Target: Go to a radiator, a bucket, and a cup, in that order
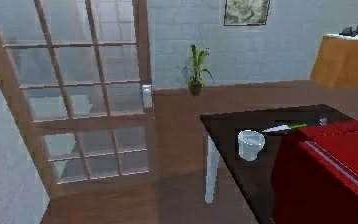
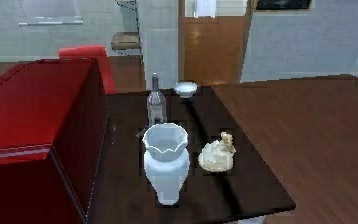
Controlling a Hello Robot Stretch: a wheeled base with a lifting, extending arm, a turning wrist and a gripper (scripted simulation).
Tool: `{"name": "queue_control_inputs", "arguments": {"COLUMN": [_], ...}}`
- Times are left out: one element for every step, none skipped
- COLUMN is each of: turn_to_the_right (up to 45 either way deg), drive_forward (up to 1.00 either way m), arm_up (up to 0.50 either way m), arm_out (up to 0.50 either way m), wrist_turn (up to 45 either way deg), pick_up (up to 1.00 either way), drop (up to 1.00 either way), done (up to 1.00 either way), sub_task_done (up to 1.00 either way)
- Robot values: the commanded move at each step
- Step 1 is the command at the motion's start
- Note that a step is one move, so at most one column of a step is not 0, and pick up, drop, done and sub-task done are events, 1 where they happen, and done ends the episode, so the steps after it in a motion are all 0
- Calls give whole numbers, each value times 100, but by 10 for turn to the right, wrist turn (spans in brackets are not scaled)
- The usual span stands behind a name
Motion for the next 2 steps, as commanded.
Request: {"name": "queue_control_inputs", "arguments": {"turn_to_the_right": [210, 0], "drive_forward": [0, 0], "arm_up": [0, 0], "arm_out": [0, 0], "wrist_turn": [0, 0], "pick_up": [0, 0], "drop": [0, 0], "done": [0, 100], "sub_task_done": [0, 0]}}
